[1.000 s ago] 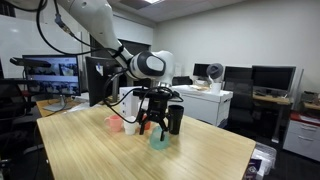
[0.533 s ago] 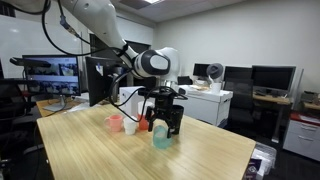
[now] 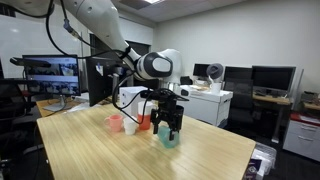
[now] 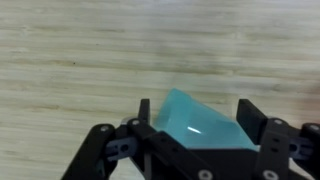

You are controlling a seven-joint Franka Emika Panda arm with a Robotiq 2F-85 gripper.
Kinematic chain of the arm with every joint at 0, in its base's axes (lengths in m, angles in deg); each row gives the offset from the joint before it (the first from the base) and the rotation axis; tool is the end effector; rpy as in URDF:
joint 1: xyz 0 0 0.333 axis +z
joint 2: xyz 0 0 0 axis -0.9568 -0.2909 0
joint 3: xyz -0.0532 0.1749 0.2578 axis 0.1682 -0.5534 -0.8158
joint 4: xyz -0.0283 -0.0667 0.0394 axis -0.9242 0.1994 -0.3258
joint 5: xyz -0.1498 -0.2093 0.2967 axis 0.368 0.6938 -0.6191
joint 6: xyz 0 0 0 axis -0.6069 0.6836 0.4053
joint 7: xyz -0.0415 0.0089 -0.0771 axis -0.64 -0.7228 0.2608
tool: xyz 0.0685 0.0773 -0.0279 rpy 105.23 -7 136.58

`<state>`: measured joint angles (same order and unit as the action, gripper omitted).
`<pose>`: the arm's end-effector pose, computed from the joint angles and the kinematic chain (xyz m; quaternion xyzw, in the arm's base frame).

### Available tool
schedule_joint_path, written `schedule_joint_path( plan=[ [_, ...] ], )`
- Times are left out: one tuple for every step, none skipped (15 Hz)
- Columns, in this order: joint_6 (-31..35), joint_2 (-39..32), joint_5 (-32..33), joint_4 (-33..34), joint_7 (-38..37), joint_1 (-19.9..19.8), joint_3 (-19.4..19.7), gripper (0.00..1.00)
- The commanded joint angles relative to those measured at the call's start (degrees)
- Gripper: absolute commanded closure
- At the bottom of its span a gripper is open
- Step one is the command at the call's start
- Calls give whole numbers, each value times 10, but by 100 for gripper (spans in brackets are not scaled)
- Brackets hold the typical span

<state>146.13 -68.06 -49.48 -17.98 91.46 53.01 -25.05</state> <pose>0.5737 -0.3172 0.2539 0.9913 -0.0497 -0.1135 0.0455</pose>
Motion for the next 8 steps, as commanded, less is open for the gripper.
schedule_joint_path(
  plan=[
    [12,-6,-16,5,-23,-1,0,36],
    [11,-8,-19,9,-28,-2,0,37],
    [10,-9,-22,12,-33,-2,0,42],
    [11,-10,-26,16,-38,-3,0,50],
    [8,-11,-33,21,-43,-4,0,58],
    [8,-11,-39,26,-48,-5,0,69],
    [13,-7,-39,26,-48,-5,1,76],
    [13,-7,-40,29,-48,-5,2,83]
  ],
)
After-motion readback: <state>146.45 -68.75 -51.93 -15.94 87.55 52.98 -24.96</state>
